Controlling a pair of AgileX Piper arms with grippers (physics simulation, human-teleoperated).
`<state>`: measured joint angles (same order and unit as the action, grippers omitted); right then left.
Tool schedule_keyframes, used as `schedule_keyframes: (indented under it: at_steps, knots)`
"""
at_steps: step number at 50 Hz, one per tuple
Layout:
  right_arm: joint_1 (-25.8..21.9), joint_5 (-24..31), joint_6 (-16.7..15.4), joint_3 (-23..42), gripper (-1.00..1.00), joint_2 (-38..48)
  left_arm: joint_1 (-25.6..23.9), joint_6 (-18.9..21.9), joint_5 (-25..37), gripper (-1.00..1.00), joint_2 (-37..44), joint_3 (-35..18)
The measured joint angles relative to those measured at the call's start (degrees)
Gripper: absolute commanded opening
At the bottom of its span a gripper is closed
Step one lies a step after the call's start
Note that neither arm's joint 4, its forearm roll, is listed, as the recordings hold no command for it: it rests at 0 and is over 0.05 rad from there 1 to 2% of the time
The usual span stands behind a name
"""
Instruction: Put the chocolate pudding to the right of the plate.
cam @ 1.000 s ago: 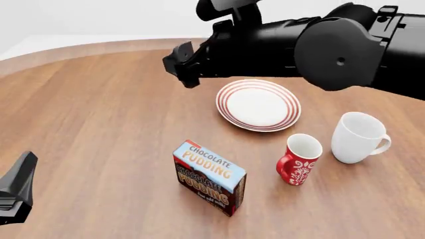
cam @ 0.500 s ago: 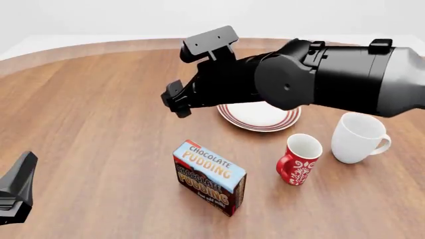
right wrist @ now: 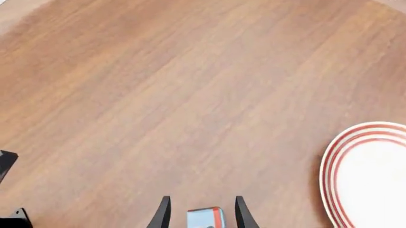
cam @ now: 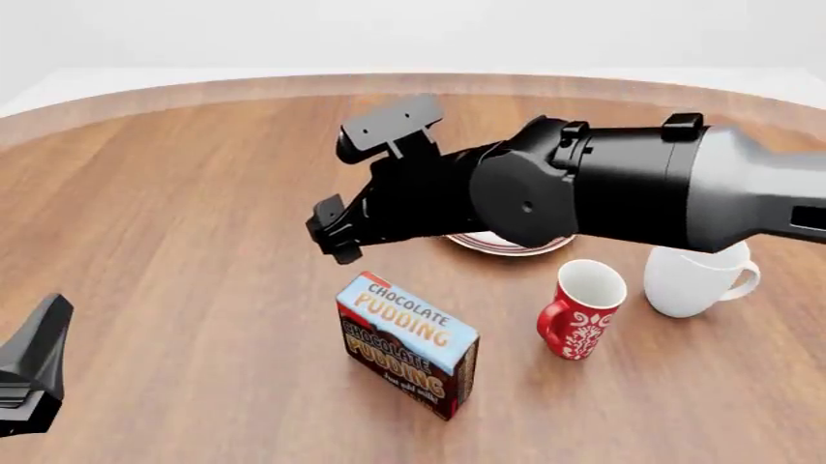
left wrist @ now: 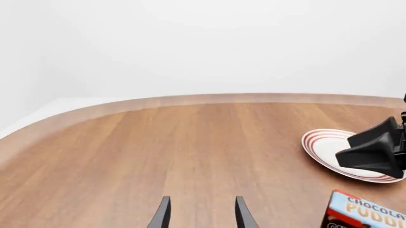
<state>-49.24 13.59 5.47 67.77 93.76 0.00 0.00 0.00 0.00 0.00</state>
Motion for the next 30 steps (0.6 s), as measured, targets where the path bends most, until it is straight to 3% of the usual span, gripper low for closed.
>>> schedule_keyframes:
  at_steps: [30]
  knots:
    - [-1.6, -3.4, 1.7, -2.8, 1.00, 3.8, 0.0, 0.0, 0.0, 1.00, 0.0, 0.0]
